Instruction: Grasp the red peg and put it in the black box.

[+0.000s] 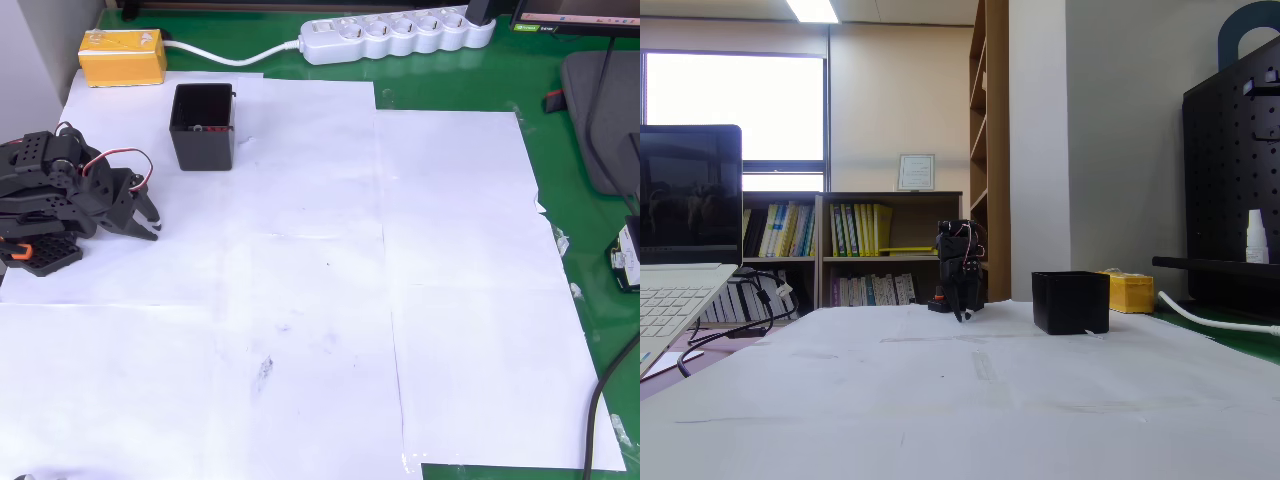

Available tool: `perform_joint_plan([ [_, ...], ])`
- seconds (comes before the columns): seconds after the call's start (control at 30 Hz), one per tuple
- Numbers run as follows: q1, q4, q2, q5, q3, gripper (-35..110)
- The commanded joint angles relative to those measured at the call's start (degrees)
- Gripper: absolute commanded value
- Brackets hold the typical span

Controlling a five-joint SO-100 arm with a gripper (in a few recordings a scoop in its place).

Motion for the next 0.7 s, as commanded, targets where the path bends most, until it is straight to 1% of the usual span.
perform_joint_plan([
  [0.0, 0.9, 5.6, -5.4, -9.1, -4.7, 0],
  [0.1, 0.9, 5.7, -5.4, -10.7, -4.7, 0],
  [0.33, 0.9, 5.7, -5.4, -10.9, -4.7, 0],
  [0.67, 0.4, 6.2, -5.4, -9.1, -4.7, 0],
])
